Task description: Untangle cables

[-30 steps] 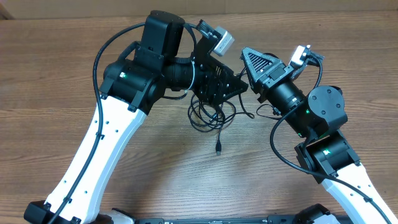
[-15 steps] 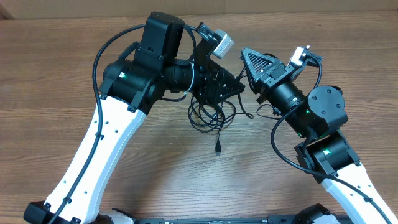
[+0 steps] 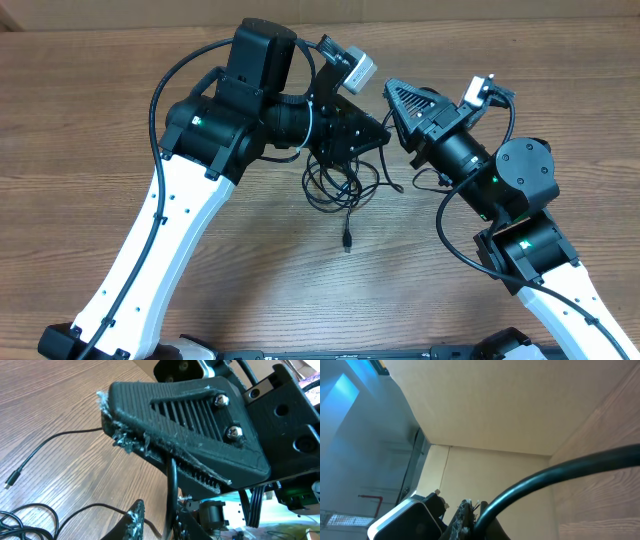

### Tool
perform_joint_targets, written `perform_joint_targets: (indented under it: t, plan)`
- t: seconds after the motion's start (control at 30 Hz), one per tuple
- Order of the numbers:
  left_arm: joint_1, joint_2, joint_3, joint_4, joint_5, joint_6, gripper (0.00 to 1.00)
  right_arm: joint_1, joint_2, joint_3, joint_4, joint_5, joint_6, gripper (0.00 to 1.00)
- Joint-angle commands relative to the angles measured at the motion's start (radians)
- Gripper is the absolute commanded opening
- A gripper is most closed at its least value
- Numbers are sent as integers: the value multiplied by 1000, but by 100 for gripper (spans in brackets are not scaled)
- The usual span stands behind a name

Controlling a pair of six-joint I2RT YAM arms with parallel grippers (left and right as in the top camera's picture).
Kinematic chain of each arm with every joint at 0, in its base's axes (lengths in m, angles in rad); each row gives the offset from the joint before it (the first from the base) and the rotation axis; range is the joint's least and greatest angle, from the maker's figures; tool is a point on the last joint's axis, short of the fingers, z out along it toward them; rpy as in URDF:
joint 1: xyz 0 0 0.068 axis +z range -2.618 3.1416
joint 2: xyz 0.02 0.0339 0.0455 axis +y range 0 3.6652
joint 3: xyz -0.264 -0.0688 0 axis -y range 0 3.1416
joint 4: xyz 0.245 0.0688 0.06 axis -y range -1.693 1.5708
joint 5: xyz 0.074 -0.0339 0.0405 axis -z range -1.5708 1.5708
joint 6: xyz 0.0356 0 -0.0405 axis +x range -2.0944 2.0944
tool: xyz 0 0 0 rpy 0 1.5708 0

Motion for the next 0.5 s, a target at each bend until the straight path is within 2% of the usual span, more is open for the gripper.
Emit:
perform_joint_targets:
  t: [0.0, 0.07, 0.23, 0.47]
  plan:
    - [-2, 0, 2, 5, 18, 22, 22, -4, -5, 20, 13, -9, 5, 4]
    - [-2, 0, 2, 10, 36, 23, 25, -4, -5, 20, 13, -11, 5, 4]
    - [-2, 0, 2, 27, 60, 23, 23, -4, -5, 20, 13, -16, 5, 4]
    - [-2, 0, 2, 26, 52, 23, 11, -4, -5, 20, 13, -30, 5, 4]
